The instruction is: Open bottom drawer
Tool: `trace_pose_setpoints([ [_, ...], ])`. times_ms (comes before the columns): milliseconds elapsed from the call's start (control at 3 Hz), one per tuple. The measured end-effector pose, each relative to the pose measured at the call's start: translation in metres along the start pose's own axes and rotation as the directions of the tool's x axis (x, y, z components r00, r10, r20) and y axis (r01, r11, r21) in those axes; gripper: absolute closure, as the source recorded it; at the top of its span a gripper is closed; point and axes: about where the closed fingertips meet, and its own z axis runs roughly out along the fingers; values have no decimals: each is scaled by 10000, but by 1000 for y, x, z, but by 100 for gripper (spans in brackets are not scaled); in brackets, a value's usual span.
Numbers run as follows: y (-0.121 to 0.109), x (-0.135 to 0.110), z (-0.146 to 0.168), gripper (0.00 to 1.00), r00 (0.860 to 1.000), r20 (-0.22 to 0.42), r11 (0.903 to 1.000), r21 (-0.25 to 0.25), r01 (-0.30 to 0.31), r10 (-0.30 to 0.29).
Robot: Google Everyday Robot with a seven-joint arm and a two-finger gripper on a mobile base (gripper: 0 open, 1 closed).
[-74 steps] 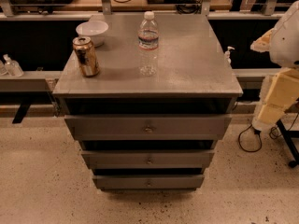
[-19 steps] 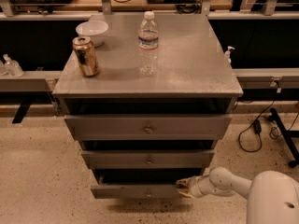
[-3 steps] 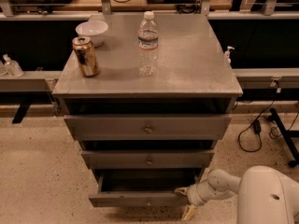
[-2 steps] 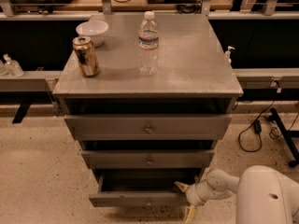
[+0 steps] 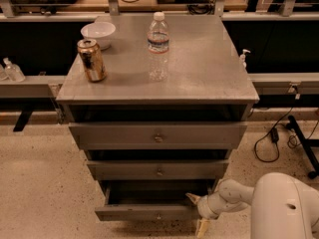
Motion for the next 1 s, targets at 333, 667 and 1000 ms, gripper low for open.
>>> trace_pose_setpoints([
  [333, -3, 2, -3, 14, 9979, -634, 9997, -165, -155, 145],
  [667, -4, 10, -2, 33, 9932, -1122, 9979, -538, -364, 302],
  [1000, -3, 13, -3, 33, 9893, -1416, 9958, -790, -465, 350],
])
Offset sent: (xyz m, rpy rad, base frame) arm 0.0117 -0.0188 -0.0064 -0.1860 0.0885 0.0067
